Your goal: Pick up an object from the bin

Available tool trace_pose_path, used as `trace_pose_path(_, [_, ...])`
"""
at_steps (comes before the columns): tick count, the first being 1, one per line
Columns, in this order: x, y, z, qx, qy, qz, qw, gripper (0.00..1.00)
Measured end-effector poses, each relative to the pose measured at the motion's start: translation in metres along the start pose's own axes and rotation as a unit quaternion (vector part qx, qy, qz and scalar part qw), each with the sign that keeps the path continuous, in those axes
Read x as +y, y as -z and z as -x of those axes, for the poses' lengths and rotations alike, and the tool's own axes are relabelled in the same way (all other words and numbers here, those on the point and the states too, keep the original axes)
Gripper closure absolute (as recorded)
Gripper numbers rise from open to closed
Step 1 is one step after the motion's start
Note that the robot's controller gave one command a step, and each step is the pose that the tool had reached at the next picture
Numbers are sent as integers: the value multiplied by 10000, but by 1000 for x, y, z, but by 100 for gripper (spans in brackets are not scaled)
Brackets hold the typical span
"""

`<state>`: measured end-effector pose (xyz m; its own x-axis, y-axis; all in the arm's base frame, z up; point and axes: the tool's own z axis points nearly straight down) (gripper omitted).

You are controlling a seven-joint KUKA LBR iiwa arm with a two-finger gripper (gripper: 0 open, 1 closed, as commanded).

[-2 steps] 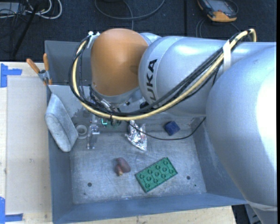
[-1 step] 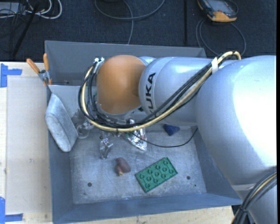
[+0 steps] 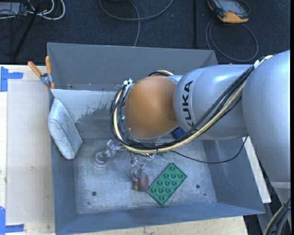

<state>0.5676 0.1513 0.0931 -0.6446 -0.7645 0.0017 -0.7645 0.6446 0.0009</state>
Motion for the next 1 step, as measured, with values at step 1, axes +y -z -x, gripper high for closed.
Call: trace_pose_path(1, [-13,10,-104,10,1336,8,9910,0])
